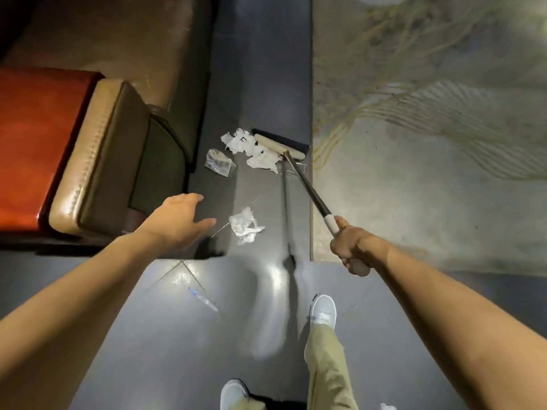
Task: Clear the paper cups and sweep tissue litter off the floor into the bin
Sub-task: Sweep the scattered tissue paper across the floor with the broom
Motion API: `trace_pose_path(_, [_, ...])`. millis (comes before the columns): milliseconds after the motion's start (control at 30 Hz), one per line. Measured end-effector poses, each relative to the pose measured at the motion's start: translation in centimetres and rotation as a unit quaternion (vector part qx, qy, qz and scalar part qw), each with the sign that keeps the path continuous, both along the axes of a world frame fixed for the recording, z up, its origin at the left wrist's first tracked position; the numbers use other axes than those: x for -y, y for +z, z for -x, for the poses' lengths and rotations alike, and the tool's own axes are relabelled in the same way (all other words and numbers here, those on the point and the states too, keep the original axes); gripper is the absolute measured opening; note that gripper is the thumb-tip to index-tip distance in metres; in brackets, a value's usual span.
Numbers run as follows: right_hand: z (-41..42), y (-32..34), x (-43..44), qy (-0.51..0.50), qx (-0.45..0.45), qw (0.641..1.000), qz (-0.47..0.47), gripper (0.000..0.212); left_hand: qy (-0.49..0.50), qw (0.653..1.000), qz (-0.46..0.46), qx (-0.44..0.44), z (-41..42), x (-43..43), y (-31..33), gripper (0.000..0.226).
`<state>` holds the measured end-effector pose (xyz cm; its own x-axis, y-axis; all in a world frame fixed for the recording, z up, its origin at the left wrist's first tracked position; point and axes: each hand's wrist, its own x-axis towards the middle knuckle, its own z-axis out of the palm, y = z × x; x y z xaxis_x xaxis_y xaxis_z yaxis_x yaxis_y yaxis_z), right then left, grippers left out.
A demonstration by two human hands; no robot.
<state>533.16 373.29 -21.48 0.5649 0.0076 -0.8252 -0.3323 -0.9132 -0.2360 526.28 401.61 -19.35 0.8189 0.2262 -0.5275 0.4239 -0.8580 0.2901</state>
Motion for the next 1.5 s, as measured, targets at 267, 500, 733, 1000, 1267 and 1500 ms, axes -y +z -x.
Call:
trace_pose_path(267, [8.7, 5.9, 2.9, -0.17, -0.058, 0.973, -0.145, 0.054, -0.046, 0.999, 0.018, -0.021, 7.4, 2.3, -0.3, 0.067])
trace_pose_path(500, [6.2, 9.6, 2.9, -0.15, 0.016, 0.973, -0.176, 0.043, -0.029, 0.999, 0.003, -0.015, 9.3, 3.6, -0.2, 0.067])
trace_pose_path(733, [-0.1, 3.3, -2.4, -0.045, 0.096, 0.983, -0.147, 0.039, 0.031, 0.999, -0.013, -0.021, 10.9, 3.6, -1.6, 0.067])
trace_pose_path(1000, [-2.7, -4.6, -5.5, 0.11, 0.104, 0.984, -0.091, 0.048, 0.087, 0.996, -0.013, -0.025, 12.4, 3.9, -4.0, 0.064])
trace_pose_path(1267, [3.6, -5.9, 1.0, 0.191, 0.076, 0.978, 0.045, 0.075, 0.097, 0.994, -0.012, -0.05, 15.4, 6.3, -4.3, 0.065])
trace_pose_path(1500, [14.8, -3.5, 7.2, 0.155, 0.041, 0.986, 0.039, 0.079, 0.066, 0.998, 0.002, -0.024, 21.8, 10.3, -2.5, 0.064])
